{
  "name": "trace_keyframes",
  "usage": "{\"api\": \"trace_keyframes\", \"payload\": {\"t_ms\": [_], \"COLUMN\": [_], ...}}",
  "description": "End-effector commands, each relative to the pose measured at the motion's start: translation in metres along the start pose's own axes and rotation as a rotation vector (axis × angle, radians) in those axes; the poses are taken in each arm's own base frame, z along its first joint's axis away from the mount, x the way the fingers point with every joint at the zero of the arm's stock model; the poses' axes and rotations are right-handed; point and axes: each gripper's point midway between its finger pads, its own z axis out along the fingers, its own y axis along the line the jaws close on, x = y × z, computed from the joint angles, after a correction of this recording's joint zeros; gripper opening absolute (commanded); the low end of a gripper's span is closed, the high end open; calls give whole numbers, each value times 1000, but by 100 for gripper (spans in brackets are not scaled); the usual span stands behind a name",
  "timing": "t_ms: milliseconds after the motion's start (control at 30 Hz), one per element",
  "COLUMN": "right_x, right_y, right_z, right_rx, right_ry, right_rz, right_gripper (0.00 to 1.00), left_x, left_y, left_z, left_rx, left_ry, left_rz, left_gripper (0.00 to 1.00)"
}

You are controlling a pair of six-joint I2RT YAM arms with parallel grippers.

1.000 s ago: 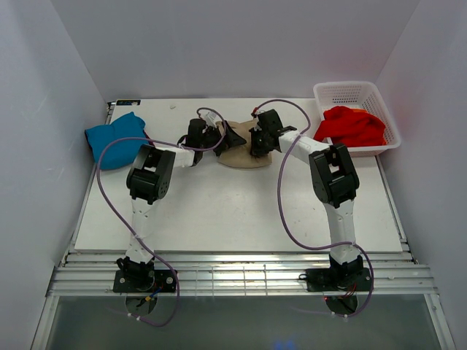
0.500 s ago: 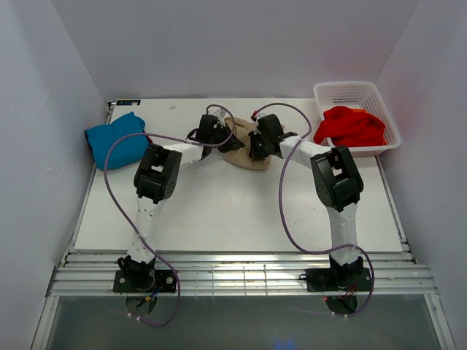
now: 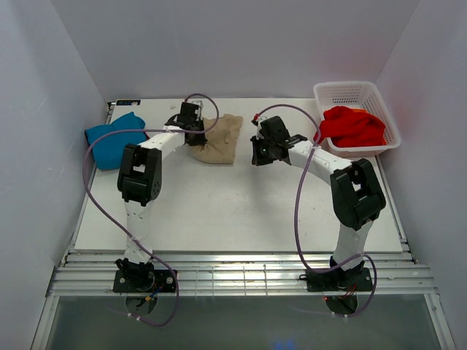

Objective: Fold and stack the t-shirts
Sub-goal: Fold the tshirt, then neatly place the folded tshirt to the corner

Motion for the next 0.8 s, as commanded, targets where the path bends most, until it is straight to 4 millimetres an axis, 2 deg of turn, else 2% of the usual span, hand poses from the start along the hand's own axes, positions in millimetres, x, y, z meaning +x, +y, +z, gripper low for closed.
{"api": "trace_keyframes", "payload": {"t_ms": [0,100,133,167,200,300,333,400,467,533,567,667,700,733,767], "right_x": [-2,3,2,8,10,20,22,28,30,32,31,35,37,40,43], "right_y": [2,3,5,4,5,3,3,1,1,1,2,1,1,1,1], "right_z": [-25,-31,-34,-34,-34,-35,-36,-37,-38,-39,-39,-38,-38,-37,-36], "right_rx": [5,-2,-6,-9,-12,-10,-10,-5,-8,-10,-13,-13,-15,-16,-17], "right_ry": [-14,-12,-17,-7,-5,14,15,23,24,24,22,30,35,43,50], "right_rz": [-11,-11,-14,-10,-12,-18,-18,-23,-26,-27,-29,-27,-30,-27,-31], "right_gripper": [8,8,8,8,8,8,8,8,8,8,8,8,8,8,8], "left_x": [-60,-75,-88,-90,-105,-117,-131,-140,-160,-170,-184,-193,-195,-198,-195], "left_y": [64,102,107,115,125,143,143,153,155,165,174,187,211,216,233], "left_z": [-54,-66,-72,-73,-80,-86,-93,-99,-110,-115,-127,-139,-149,-158,-164], "left_rx": [-198,-284,-303,-320,-338,-374,-379,-395,-408,-420,-437,-455,-491,-504,-531], "left_ry": [-80,-78,-101,-92,-119,-115,-144,-157,-196,-213,-241,-262,-266,-279,-276], "left_rz": [86,118,126,145,135,138,141,140,135,125,139,120,96,87,68], "left_gripper": [0,0,0,0,0,0,0,0,0,0,0,0,0,0,0]}}
